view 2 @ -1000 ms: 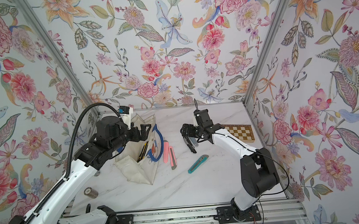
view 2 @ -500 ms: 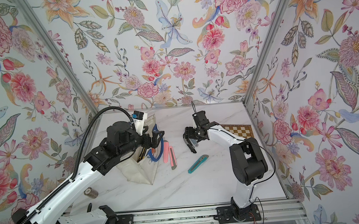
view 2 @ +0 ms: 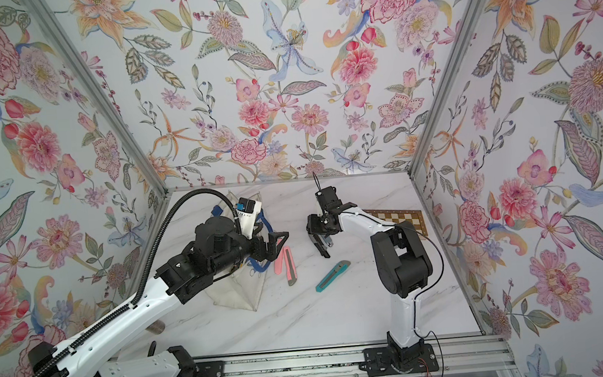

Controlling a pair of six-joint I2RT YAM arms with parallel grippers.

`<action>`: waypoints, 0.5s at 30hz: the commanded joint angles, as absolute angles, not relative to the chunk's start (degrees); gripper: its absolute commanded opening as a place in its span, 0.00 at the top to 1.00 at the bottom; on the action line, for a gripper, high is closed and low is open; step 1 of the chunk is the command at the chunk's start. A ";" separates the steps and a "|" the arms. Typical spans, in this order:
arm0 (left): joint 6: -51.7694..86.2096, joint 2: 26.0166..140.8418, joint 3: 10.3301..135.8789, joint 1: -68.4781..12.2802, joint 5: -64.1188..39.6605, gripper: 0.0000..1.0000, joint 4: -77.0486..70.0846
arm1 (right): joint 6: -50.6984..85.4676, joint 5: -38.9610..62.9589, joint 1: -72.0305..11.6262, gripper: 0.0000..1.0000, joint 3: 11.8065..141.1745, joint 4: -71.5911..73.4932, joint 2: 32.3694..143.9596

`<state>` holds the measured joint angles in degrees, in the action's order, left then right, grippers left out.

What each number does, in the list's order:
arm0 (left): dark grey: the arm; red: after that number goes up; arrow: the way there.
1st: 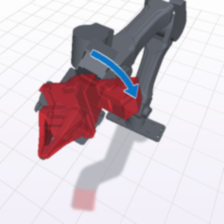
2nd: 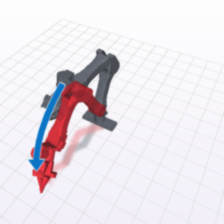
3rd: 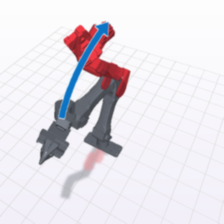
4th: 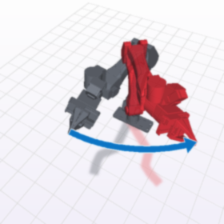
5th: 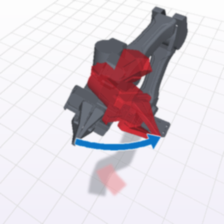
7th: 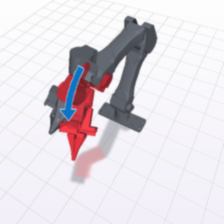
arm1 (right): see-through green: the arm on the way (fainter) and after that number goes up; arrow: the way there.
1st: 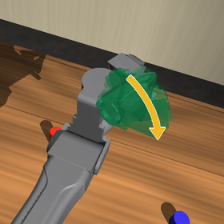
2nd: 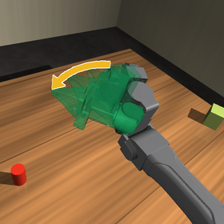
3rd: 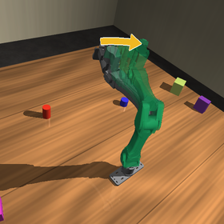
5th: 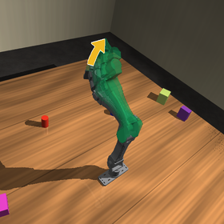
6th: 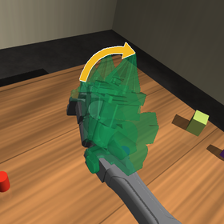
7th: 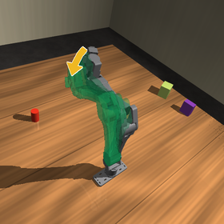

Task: Place the art knife into the pouch
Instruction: Pick up the utility knife at the center of the board.

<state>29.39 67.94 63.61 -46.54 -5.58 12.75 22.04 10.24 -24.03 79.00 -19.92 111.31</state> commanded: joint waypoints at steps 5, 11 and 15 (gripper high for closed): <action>29.68 69.78 63.65 -47.20 -4.88 0.02 10.70 | 21.44 10.63 -23.92 0.48 80.43 -20.96 114.53; 29.53 71.09 64.16 -47.20 -4.77 0.02 10.89 | 20.96 10.40 -24.04 0.49 80.86 -21.07 115.80; 29.53 71.80 64.25 -47.20 -4.70 0.02 11.05 | 20.27 8.73 -24.33 0.49 81.46 -22.21 116.87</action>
<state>29.41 71.07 63.61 -46.59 -5.56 11.46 21.43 10.00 -24.03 79.48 -20.32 115.42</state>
